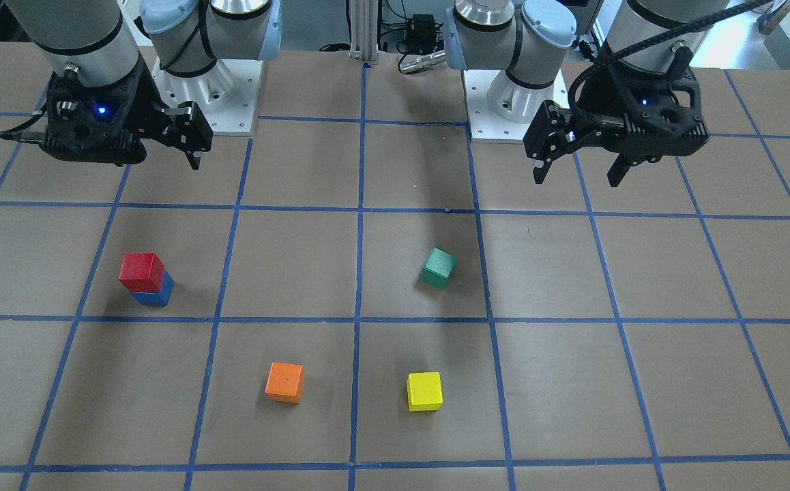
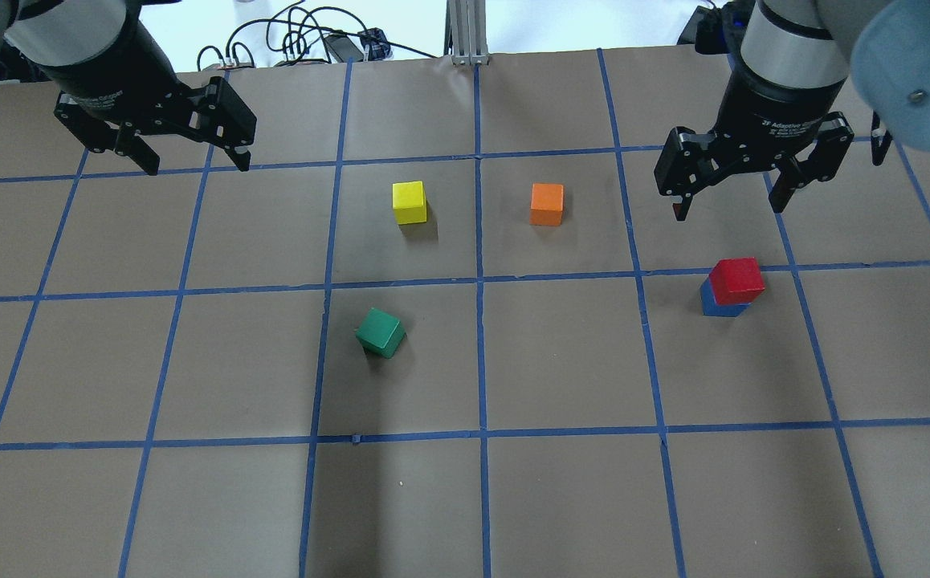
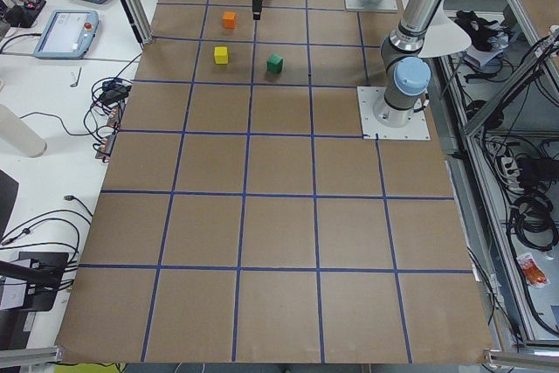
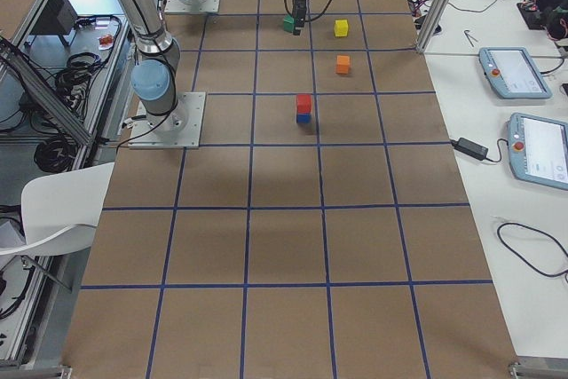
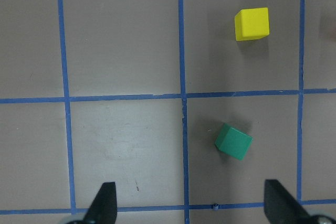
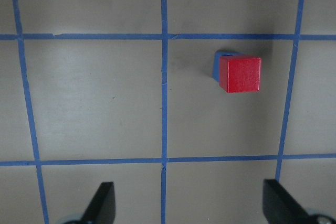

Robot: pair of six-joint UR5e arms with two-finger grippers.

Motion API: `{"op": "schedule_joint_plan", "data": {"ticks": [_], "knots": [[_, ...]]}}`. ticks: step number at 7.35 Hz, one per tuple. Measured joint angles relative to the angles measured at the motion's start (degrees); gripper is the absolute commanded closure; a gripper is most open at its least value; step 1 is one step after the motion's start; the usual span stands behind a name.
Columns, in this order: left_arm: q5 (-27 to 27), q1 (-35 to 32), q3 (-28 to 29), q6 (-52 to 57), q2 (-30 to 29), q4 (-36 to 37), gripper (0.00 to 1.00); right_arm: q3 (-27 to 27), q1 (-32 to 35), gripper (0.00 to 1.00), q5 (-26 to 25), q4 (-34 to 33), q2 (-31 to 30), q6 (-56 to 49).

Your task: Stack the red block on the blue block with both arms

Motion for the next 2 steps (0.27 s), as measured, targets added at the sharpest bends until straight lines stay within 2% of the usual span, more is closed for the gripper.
{"op": "schedule_joint_plan", "data": {"ticks": [2], "knots": [[0.0,0.0,0.0,0.0,-0.02,0.0,0.0,0.0,-0.03,0.0,0.57,-0.13,-0.24,0.03]]}}
